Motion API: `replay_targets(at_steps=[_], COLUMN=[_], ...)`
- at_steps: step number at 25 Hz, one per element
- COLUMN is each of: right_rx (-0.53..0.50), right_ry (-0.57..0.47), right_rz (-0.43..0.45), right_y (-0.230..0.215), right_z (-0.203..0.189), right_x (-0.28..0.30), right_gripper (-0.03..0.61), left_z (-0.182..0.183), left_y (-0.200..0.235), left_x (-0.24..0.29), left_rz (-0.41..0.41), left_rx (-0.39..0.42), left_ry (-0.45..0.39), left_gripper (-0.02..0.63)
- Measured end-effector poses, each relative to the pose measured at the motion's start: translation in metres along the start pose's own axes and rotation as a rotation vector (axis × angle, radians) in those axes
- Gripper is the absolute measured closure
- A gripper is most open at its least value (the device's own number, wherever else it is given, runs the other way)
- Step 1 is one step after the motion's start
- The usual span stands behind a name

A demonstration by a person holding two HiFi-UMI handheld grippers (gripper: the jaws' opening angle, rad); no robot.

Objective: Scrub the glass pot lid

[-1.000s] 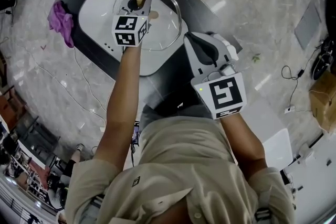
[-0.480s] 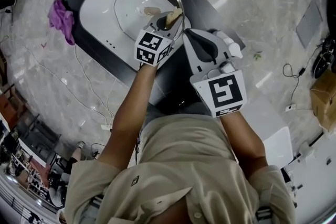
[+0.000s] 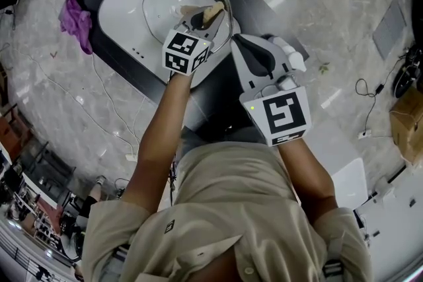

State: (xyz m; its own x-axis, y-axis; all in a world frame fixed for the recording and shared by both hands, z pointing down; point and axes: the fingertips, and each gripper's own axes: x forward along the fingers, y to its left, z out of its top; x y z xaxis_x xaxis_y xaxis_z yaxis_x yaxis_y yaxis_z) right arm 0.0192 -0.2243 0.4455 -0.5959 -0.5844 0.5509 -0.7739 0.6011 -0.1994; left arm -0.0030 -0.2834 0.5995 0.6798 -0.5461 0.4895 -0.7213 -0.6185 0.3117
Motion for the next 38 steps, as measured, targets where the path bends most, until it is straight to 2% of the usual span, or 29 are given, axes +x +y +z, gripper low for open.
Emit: replay_targets(at_steps=[4,10,12,15,22,26,29,35,38], right_rx=[0.004,0.01,0.009,-0.007,0.0,0.005,0.009,-0.009,-0.015], right_ry=[0.01,0.022,0.021,0.005,0.011,0.014,0.013,-0.004,-0.01], right_rz=[-0.006,-0.006,-0.004,-0.001,-0.005,-0.003,-0.002,0.002,0.004], right_y=[-0.003,-0.005,-0.005,-0.005,-0.005,-0.004,-0.004,-0.004,-0.004], right_z=[-0.006,-0.013,-0.014,-0.013,-0.013,-0.015,-0.015,-0.013,-0.014], right_x=[0.0,0.0,0.001,0.002,0.001,0.002,0.002,0.003,0.003], right_gripper=[0.552,0.552,0.554,0.552,0.552,0.552,0.552,0.554,0.552], left_z=[0.002,0.019,0.025,0.029,0.026,0.023,0.009,-0.031,-0.043], left_y=[0.055,0.166,0.182,0.186,0.175,0.157,0.123,0.013,-0.022], left_x=[-0.011,-0.046,-0.053,-0.055,-0.047,-0.037,-0.019,0.009,0.007], left_rz=[0.101,0.361,0.402,0.412,0.39,0.348,0.27,0.04,-0.027], left_rx=[0.029,0.056,0.08,0.094,0.094,0.097,0.101,0.126,0.127], left_ry=[0.006,0.008,0.011,0.014,0.02,0.027,0.054,0.113,0.125], left_gripper=[0.565,0.565,0.565,0.565,0.565,0.565,0.565,0.565,0.565])
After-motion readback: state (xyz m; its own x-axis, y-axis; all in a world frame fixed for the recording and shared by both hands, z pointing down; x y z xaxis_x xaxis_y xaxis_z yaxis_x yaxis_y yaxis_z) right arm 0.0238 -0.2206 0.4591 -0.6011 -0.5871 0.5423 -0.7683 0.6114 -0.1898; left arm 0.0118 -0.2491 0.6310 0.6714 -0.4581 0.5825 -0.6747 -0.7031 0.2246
